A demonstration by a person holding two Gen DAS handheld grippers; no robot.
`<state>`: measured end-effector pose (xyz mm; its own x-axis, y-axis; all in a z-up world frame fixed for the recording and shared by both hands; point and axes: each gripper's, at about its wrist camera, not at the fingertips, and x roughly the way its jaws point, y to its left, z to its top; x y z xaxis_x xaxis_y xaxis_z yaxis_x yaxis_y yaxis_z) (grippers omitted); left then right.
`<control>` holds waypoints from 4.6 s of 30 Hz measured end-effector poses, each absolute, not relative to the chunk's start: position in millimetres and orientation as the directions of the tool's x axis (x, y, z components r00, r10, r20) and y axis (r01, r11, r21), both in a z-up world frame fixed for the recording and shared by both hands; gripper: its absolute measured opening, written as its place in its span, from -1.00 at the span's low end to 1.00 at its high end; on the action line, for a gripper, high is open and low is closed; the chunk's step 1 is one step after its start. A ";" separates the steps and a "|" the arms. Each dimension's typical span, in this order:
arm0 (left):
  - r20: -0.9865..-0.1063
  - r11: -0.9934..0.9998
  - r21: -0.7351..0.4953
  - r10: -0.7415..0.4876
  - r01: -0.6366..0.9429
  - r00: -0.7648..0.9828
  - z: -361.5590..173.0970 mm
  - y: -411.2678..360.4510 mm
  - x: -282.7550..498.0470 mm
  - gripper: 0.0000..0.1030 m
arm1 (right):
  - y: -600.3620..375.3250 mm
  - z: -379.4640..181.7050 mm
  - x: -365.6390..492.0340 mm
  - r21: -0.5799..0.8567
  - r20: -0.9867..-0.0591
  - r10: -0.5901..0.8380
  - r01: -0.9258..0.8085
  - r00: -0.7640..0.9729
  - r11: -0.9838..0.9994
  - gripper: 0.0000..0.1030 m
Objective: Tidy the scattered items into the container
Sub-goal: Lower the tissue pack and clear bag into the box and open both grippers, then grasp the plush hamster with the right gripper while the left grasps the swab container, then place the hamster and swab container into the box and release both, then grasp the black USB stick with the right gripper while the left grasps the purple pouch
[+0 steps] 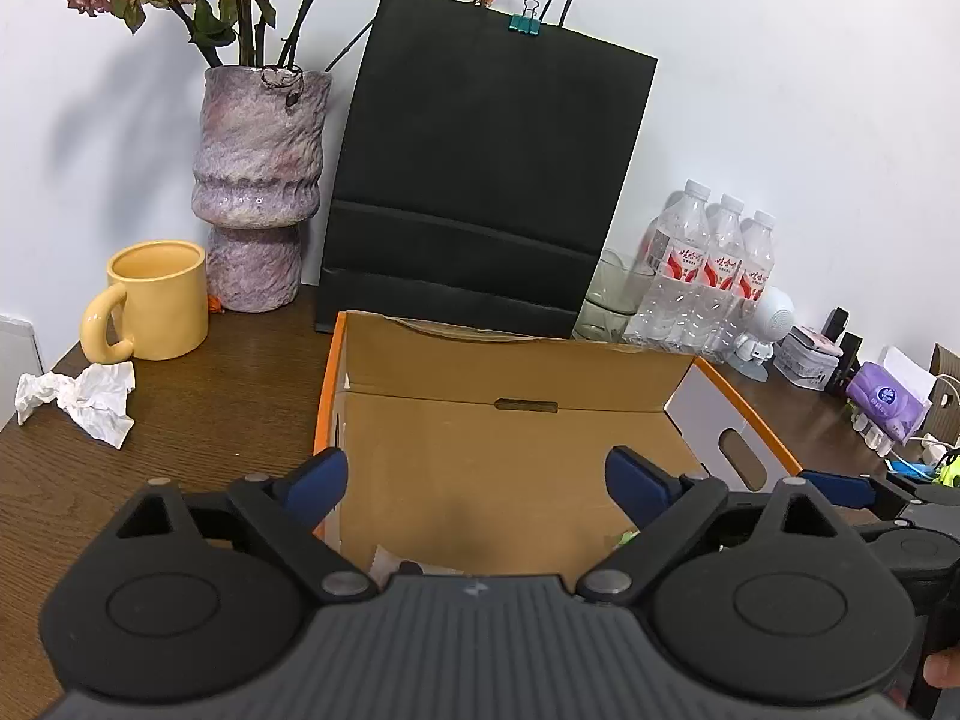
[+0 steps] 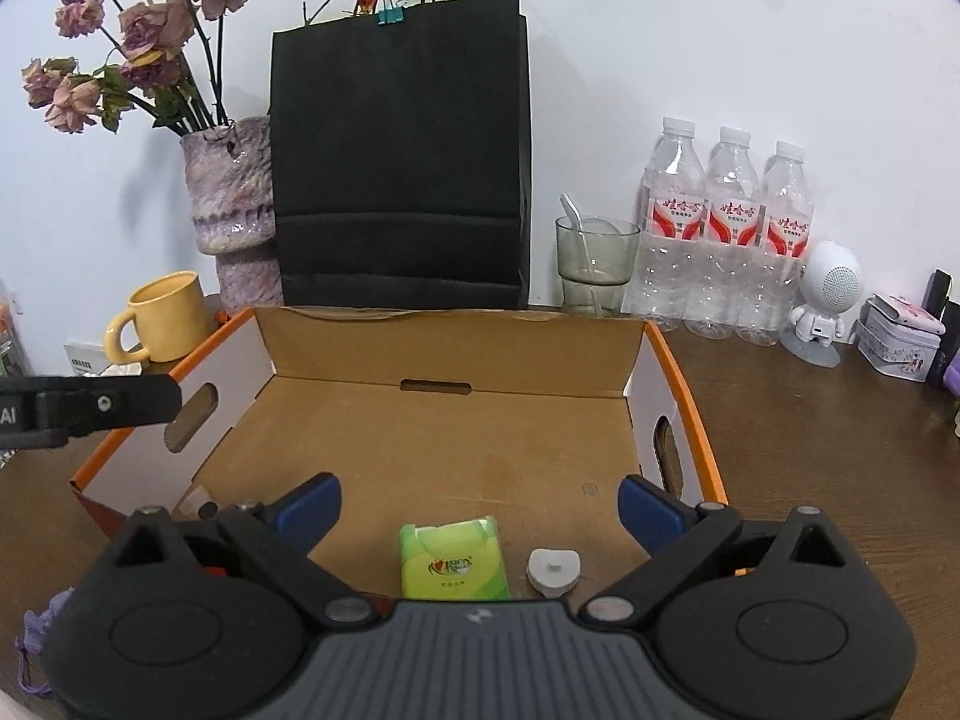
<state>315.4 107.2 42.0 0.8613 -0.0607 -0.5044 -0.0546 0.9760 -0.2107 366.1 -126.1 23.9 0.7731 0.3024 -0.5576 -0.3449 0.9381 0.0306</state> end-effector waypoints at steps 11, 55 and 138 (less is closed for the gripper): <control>-0.456 0.976 -0.213 -0.056 -0.048 0.888 58.3 103.1 286.7 1.00 | -138.7 41.0 345.8 0.066 -0.527 0.327 -0.346 0.785 0.936 0.95; -0.550 0.992 -0.077 0.039 -0.097 0.834 -30.8 42.0 165.8 0.78 | -143.7 -35.7 228.4 -0.052 -0.584 0.390 -0.512 0.712 0.857 0.04; -0.455 0.991 -0.091 0.047 -0.098 0.889 44.3 70.8 328.6 1.00 | -127.1 37.2 391.1 0.012 -0.524 0.287 -0.330 0.802 0.944 0.98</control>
